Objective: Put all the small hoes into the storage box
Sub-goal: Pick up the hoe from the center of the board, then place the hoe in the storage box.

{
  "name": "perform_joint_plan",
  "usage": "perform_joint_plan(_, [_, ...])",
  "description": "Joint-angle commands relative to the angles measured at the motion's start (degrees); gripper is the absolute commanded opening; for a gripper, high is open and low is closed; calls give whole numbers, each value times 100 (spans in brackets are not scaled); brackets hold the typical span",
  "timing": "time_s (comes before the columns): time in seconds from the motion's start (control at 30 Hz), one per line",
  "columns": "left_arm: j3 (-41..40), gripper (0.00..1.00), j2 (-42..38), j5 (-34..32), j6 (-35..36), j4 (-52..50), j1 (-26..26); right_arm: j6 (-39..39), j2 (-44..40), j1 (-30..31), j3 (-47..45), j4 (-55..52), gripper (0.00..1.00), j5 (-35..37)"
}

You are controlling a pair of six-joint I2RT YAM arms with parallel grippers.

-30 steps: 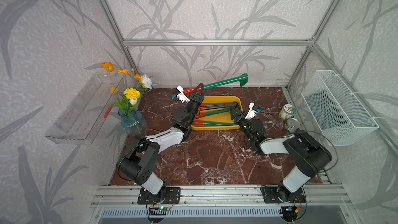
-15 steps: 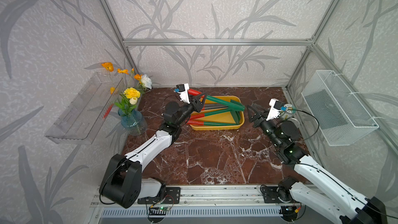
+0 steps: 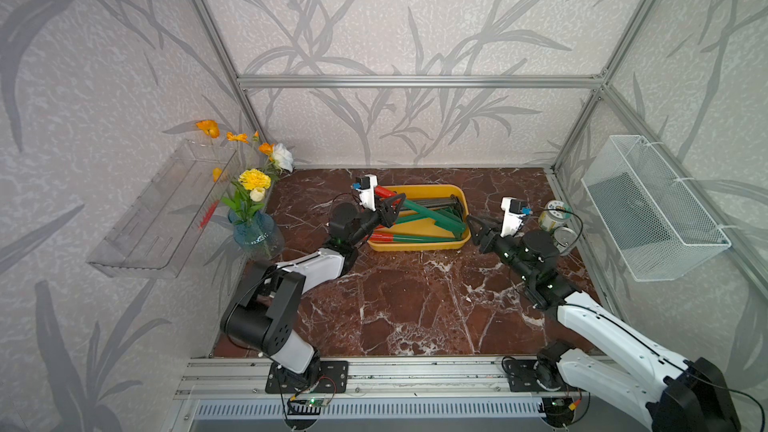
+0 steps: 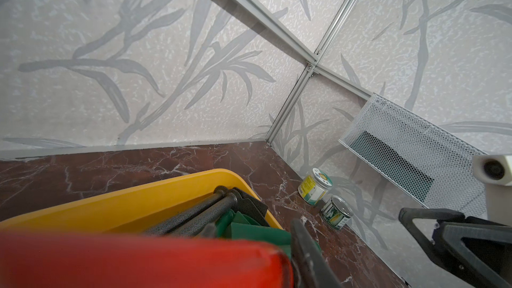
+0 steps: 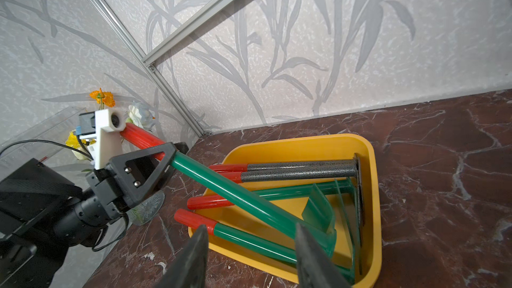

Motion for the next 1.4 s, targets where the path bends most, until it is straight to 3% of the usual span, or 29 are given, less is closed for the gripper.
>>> perform_joint_plan(0.0, [367, 0, 273, 284, -140, 1372, 47, -21, 13, -125, 2, 118, 50, -140])
perform_joint_plan(0.47, [-227, 0, 937, 1173, -21, 1870, 317, 6, 629, -242, 148, 306, 47, -490])
perform_joint_plan(0.67, [-488, 0, 1355, 1212, -80, 2178, 394, -230, 1561, -238, 948, -243, 47, -1085])
perform_joint_plan(0.8, [-473, 0, 1679, 1277, -233, 2295, 444, -161, 2190, -203, 1202, -39, 47, -1323])
perform_joint_plan(1.13, [-632, 24, 1619, 1266, -284, 1818, 427, -532, 3318, -41, 1727, -155, 44, -1490])
perform_joint_plan(1.37, [-721, 34, 1525, 1219, -301, 1428, 413, -544, 3800, -26, 1903, 92, 43, -1589])
